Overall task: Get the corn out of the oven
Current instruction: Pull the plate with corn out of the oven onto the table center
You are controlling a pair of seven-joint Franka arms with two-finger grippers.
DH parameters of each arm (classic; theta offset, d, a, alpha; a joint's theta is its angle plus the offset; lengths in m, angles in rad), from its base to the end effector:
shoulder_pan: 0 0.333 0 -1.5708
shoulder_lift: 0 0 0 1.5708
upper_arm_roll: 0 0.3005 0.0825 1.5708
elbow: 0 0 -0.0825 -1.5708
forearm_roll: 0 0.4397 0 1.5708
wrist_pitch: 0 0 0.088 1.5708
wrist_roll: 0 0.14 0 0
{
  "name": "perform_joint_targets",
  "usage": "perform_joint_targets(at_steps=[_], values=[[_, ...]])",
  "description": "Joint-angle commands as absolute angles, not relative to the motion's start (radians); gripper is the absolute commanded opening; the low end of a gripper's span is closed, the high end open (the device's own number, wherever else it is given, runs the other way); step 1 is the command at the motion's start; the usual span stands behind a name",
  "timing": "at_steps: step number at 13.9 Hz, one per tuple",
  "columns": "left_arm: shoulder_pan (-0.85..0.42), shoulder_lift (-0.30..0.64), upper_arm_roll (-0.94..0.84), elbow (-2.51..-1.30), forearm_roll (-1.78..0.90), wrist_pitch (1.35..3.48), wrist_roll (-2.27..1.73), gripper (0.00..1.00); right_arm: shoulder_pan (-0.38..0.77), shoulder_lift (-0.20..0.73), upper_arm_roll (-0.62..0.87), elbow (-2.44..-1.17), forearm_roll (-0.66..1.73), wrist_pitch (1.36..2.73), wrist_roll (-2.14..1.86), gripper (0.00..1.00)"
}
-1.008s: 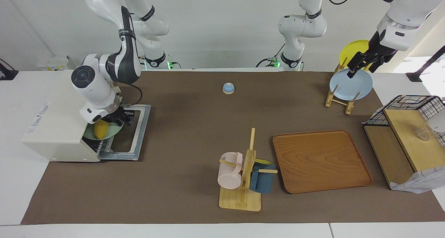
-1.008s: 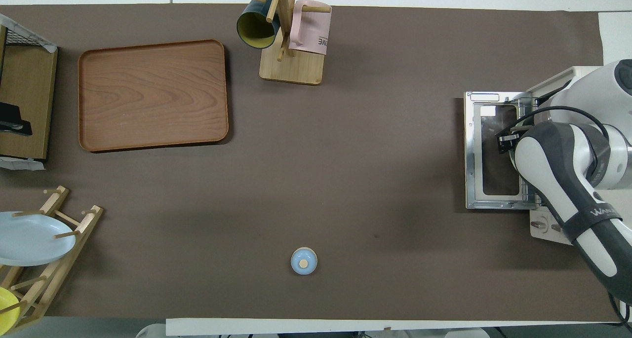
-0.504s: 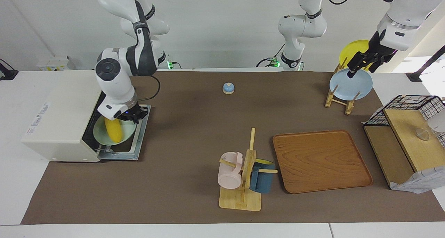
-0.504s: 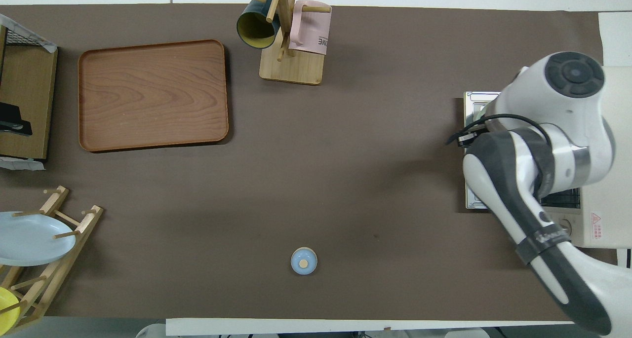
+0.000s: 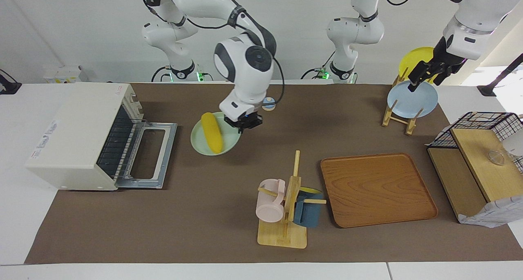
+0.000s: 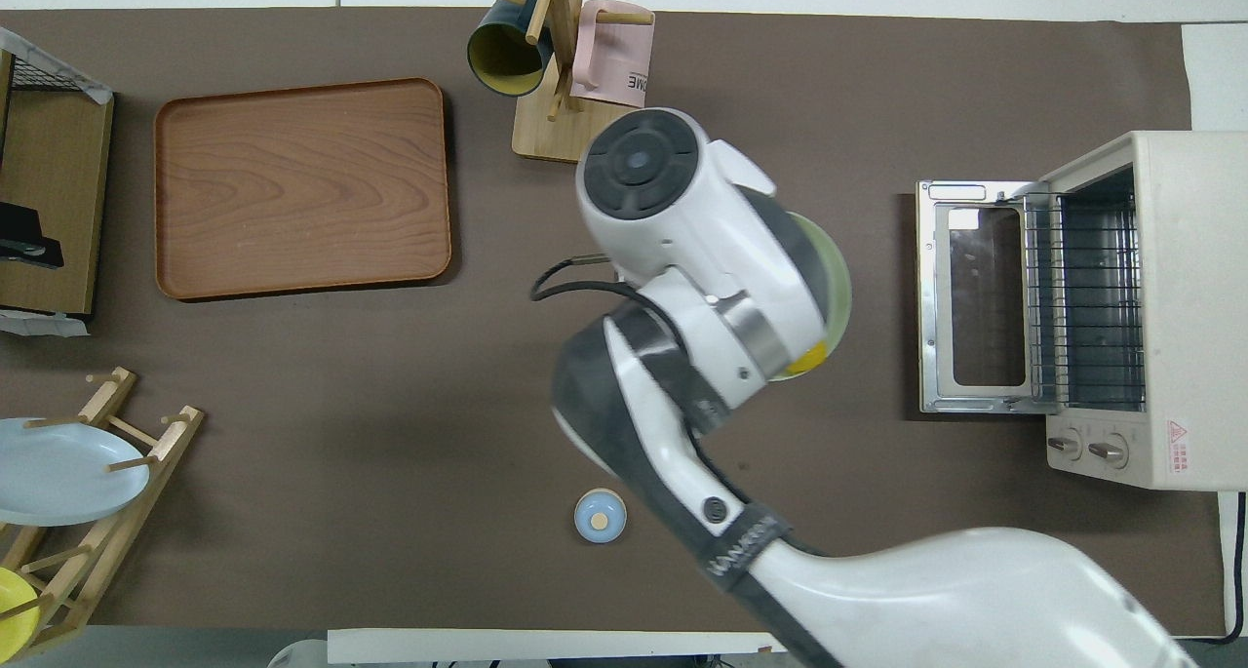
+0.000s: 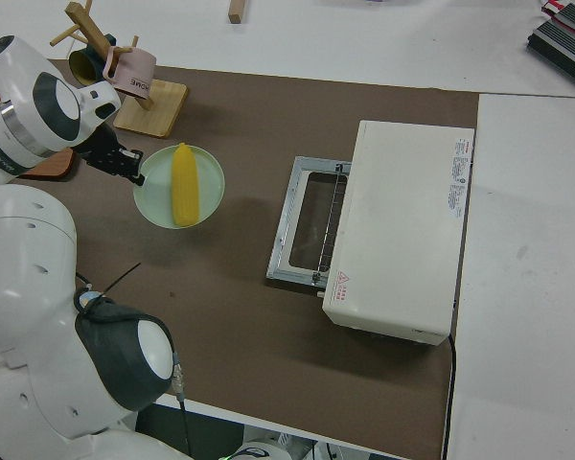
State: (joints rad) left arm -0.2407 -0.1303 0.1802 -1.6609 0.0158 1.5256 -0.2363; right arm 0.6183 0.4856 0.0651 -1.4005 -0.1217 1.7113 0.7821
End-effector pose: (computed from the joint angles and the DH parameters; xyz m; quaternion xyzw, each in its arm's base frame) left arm 0.5661 -0.0266 0.6000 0.9962 0.0873 -0.0041 0.0032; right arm 0.5712 0.4377 0.3502 0.9946 -0.0378 -0.0351 0.0905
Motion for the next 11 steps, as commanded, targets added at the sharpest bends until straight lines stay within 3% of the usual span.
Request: perform_joint_targets(at_steps=[1, 4, 6, 7, 9, 11], values=[[-0.23, -0.137, 0.172, -1.66, 0.023, 1.522, -0.235, 1.0, 0.678, 0.659, 0.066, -1.21, -0.095, 1.734, 0.94, 0.0], [-0.232, -0.138, 0.17, -1.661, 0.023, 1.513, -0.241, 1.0, 0.709, 0.699, 0.069, -1.221, -0.064, 1.853, 1.003, 0.03], [-0.232, -0.143, 0.17, -1.67, 0.023, 1.509, -0.241, 1.0, 0.701, 0.699, 0.069, -1.227, -0.064, 1.89, 1.005, 0.35], [-0.233, -0.15, 0.17, -1.689, 0.023, 1.522, -0.242, 1.0, 0.703, 0.698, 0.069, -1.226, -0.064, 1.914, 1.005, 0.46], [-0.262, -0.227, 0.141, -1.909, 0.018, 1.689, -0.279, 1.0, 0.693, 0.678, 0.064, -1.189, -0.069, 1.924, 0.999, 0.48], [-0.383, -0.216, 0.091, -2.067, 0.012, 1.884, -0.484, 1.0, 0.599, 0.58, 0.058, -1.236, -0.078, 1.885, 0.878, 0.5]])
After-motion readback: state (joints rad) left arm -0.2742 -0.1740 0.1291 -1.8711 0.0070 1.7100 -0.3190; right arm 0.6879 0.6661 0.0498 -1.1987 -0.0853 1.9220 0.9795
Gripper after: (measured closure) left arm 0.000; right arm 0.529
